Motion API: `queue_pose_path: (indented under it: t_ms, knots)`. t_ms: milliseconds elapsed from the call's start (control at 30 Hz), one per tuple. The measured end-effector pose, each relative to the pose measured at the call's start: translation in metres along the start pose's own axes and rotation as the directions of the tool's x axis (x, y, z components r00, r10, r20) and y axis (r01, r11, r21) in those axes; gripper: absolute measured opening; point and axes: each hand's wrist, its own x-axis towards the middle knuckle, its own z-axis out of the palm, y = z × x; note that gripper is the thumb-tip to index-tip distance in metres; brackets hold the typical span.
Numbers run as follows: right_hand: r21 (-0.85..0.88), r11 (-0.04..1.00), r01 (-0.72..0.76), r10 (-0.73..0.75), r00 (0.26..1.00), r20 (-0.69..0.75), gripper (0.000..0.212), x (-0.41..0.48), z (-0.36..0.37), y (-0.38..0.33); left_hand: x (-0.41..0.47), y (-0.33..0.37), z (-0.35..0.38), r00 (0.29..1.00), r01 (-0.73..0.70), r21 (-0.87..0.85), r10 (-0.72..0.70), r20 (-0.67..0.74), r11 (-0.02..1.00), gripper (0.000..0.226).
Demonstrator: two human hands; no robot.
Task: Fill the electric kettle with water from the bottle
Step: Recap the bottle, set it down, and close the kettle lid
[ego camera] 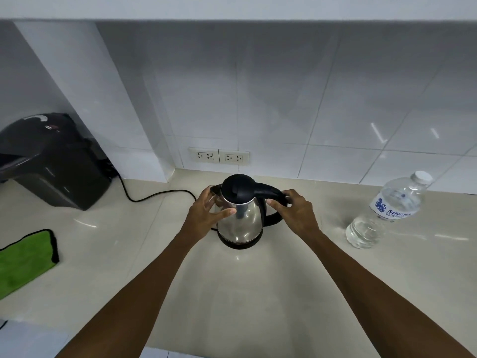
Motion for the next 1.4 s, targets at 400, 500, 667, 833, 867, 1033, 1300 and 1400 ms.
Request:
queue_pose_path:
  t_ms: [400, 500, 667, 833, 867, 1033, 1300, 1400]
  knots:
    - [0.385, 0.870, -0.308, 0.268, 0.951, 0.155, 0.046, 0.006, -0.006, 0.003, -0.005, -0.007, -0.001, 0.998, 0.047, -0.018, -0.046, 0.030, 0.999, 0.081]
    - [0.436, 0.830, -0.347, 0.300, 0.938, 0.175, 0.033, 0.008, -0.007, 0.003, -0.005, -0.008, -0.001, 0.998, 0.050, -0.006, -0.049, 0.030, 0.999, 0.083]
    - [0.426, 0.839, -0.339, 0.302, 0.941, 0.155, 0.030, 0.009, -0.004, 0.005, -0.005, -0.008, -0.001, 0.998, 0.058, 0.000, -0.058, 0.037, 0.998, 0.083]
    - [0.427, 0.839, -0.338, 0.303, 0.941, 0.149, 0.030, 0.013, -0.004, 0.007, -0.006, -0.006, 0.000, 0.997, 0.061, 0.005, -0.062, 0.036, 0.998, 0.083]
    - [0.427, 0.838, -0.339, 0.306, 0.941, 0.146, 0.030, 0.013, -0.003, 0.008, -0.006, -0.005, 0.001, 0.997, 0.064, 0.005, -0.064, 0.036, 0.998, 0.084]
    - [0.430, 0.839, -0.334, 0.309, 0.942, 0.129, 0.028, 0.015, -0.002, 0.009, -0.007, -0.007, 0.000, 0.998, 0.059, 0.012, -0.060, 0.034, 0.998, 0.088]
    - [0.412, 0.851, -0.326, 0.297, 0.945, 0.135, 0.031, 0.016, 0.000, 0.013, -0.008, -0.007, 0.002, 0.998, 0.055, -0.005, -0.054, 0.025, 0.999, 0.085]
    - [0.400, 0.859, -0.321, 0.297, 0.947, 0.122, 0.035, 0.016, 0.001, 0.013, -0.007, -0.008, 0.002, 0.998, 0.057, -0.001, -0.057, 0.031, 0.998, 0.087]
